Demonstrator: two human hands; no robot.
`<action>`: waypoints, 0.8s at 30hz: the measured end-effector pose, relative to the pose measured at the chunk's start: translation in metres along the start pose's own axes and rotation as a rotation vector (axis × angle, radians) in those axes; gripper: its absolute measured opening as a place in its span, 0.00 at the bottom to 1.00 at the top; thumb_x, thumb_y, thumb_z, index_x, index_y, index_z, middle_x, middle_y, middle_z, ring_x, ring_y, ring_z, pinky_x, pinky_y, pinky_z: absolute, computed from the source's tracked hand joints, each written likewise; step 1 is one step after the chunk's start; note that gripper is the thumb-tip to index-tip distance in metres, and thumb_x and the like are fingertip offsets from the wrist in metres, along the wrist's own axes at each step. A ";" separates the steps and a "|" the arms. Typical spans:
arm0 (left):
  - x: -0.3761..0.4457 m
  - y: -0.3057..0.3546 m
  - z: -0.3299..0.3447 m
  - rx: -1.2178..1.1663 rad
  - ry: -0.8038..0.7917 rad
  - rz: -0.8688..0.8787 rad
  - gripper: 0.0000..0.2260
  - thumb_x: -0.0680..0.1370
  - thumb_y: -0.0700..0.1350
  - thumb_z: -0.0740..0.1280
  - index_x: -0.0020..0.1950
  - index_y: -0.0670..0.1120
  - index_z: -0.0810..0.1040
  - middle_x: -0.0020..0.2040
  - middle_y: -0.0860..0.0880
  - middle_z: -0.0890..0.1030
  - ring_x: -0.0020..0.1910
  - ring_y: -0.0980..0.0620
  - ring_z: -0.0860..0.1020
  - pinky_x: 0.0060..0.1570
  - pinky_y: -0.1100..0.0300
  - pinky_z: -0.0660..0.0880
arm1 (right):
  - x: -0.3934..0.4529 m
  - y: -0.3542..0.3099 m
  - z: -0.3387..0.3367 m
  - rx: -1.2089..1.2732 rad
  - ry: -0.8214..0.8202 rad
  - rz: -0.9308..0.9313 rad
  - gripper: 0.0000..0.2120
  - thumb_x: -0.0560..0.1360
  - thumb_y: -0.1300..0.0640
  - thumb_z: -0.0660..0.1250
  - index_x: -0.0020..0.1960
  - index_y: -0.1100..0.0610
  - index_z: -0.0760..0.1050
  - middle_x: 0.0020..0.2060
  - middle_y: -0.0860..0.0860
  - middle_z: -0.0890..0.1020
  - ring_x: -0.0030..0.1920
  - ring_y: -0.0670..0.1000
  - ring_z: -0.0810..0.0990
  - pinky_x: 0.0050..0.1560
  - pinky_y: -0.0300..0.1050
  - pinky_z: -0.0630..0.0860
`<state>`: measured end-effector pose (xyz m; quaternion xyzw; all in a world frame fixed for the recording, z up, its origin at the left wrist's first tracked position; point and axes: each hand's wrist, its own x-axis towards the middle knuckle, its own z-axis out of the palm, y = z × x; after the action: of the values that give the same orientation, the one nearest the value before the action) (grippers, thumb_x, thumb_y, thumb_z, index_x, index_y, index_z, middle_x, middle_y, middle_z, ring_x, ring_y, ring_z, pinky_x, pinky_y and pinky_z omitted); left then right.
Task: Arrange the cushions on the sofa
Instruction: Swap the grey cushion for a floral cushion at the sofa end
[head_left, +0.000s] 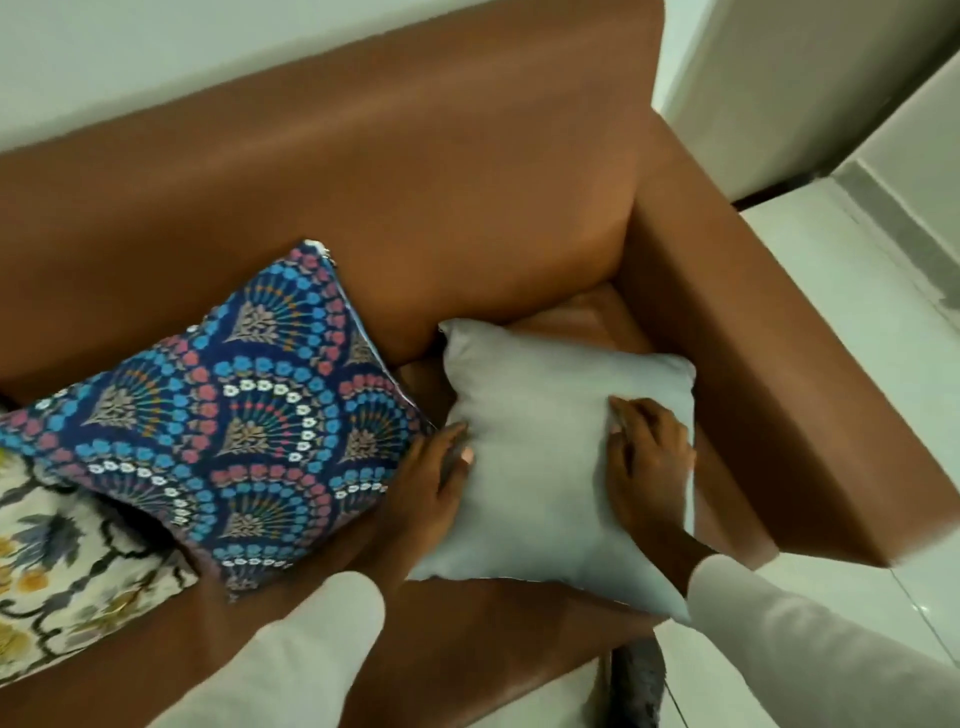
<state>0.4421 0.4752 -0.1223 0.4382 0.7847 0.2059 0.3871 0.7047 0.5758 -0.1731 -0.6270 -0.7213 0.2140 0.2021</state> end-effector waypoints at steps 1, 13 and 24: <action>0.002 -0.001 0.016 0.026 -0.020 -0.090 0.24 0.89 0.59 0.61 0.86 0.58 0.69 0.85 0.47 0.67 0.82 0.39 0.70 0.81 0.44 0.70 | -0.004 0.019 -0.007 -0.050 -0.050 0.114 0.25 0.88 0.40 0.55 0.83 0.42 0.68 0.78 0.54 0.72 0.78 0.63 0.68 0.76 0.72 0.69; 0.013 0.064 -0.035 -0.393 0.058 -0.393 0.12 0.88 0.52 0.67 0.67 0.56 0.89 0.57 0.52 0.92 0.50 0.56 0.86 0.60 0.56 0.80 | 0.096 0.048 -0.107 0.752 -0.473 0.413 0.26 0.83 0.36 0.70 0.76 0.47 0.81 0.77 0.47 0.81 0.81 0.54 0.74 0.85 0.60 0.66; 0.072 0.106 -0.066 -0.597 0.622 -0.226 0.27 0.89 0.62 0.57 0.80 0.45 0.73 0.75 0.41 0.76 0.68 0.40 0.80 0.60 0.53 0.79 | 0.231 -0.056 -0.101 0.476 -0.048 0.163 0.27 0.90 0.42 0.54 0.74 0.59 0.79 0.72 0.67 0.81 0.68 0.72 0.83 0.67 0.73 0.80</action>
<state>0.4239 0.5937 -0.0421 0.1359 0.8130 0.5019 0.2621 0.6852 0.8039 -0.0531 -0.6127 -0.6020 0.4083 0.3089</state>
